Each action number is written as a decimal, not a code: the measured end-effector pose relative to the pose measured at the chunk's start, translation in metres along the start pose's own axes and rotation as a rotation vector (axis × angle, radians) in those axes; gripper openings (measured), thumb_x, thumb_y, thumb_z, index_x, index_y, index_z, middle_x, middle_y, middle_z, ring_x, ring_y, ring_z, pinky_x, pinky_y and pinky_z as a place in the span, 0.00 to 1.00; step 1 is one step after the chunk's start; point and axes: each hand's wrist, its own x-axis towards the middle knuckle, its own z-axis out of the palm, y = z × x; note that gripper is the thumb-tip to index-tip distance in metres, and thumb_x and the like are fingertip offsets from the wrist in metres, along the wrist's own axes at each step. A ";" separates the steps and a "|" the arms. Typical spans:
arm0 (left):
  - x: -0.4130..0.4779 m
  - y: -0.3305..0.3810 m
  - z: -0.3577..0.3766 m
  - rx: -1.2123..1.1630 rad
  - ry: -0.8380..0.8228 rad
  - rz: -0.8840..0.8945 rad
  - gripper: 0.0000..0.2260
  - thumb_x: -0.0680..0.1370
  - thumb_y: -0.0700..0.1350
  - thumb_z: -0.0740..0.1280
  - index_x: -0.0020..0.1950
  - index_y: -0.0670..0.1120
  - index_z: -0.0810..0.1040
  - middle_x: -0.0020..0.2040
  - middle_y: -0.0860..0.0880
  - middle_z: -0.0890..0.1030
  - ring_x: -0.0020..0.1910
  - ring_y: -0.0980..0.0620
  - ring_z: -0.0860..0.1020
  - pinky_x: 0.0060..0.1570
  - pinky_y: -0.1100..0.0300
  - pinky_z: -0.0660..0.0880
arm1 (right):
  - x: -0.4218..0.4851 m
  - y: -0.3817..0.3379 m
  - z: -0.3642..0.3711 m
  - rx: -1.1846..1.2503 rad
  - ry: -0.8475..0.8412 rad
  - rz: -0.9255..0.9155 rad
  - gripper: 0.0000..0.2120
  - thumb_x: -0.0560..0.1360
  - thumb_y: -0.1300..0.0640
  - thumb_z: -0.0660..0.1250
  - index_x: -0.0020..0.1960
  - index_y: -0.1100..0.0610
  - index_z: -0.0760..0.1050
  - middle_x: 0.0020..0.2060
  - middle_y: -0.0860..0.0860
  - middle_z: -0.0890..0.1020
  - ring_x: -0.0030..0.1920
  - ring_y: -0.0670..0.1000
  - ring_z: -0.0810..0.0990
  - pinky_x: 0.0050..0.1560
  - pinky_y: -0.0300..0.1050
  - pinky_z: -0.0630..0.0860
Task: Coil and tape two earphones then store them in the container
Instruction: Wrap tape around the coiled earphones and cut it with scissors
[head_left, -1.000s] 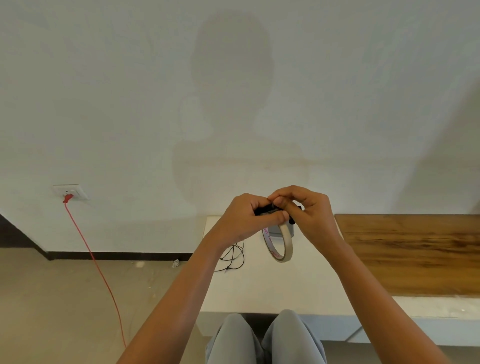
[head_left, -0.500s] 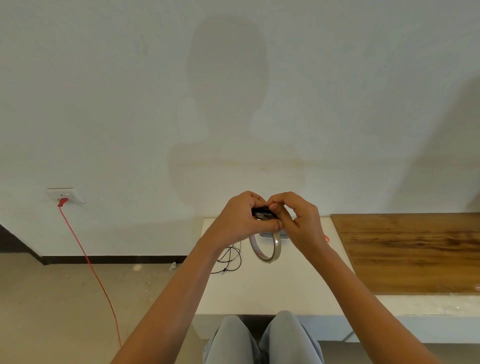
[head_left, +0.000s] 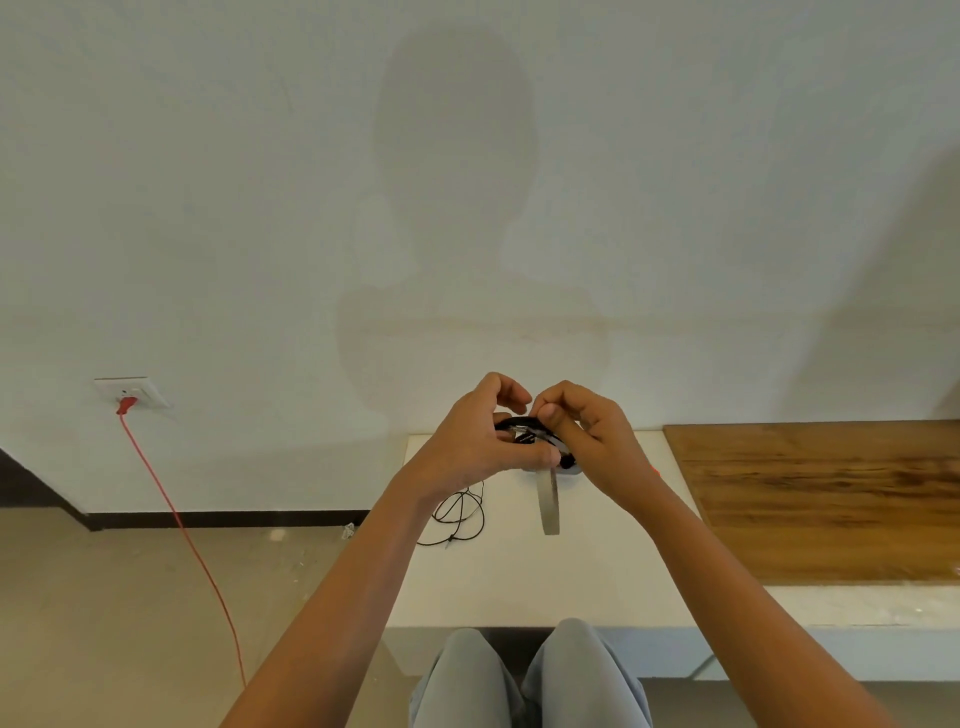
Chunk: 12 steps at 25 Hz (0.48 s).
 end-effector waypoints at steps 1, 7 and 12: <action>0.000 -0.002 -0.001 0.012 -0.005 0.010 0.23 0.66 0.41 0.79 0.55 0.47 0.71 0.52 0.50 0.78 0.38 0.58 0.82 0.41 0.64 0.77 | 0.002 -0.001 -0.001 -0.014 -0.015 0.018 0.10 0.79 0.62 0.61 0.44 0.52 0.78 0.39 0.43 0.82 0.43 0.45 0.81 0.46 0.37 0.77; 0.002 -0.012 0.000 0.149 0.002 0.018 0.18 0.68 0.43 0.76 0.52 0.48 0.72 0.42 0.47 0.82 0.41 0.46 0.81 0.44 0.53 0.78 | 0.007 -0.010 -0.005 -0.097 -0.177 0.139 0.09 0.80 0.58 0.60 0.45 0.58 0.77 0.40 0.57 0.81 0.38 0.51 0.77 0.39 0.40 0.76; 0.002 -0.019 0.004 0.196 0.067 0.018 0.15 0.71 0.44 0.74 0.52 0.48 0.72 0.42 0.49 0.82 0.39 0.51 0.81 0.40 0.59 0.76 | 0.013 -0.010 -0.002 -0.138 -0.200 0.273 0.11 0.81 0.58 0.59 0.41 0.55 0.75 0.33 0.49 0.78 0.32 0.44 0.75 0.32 0.35 0.73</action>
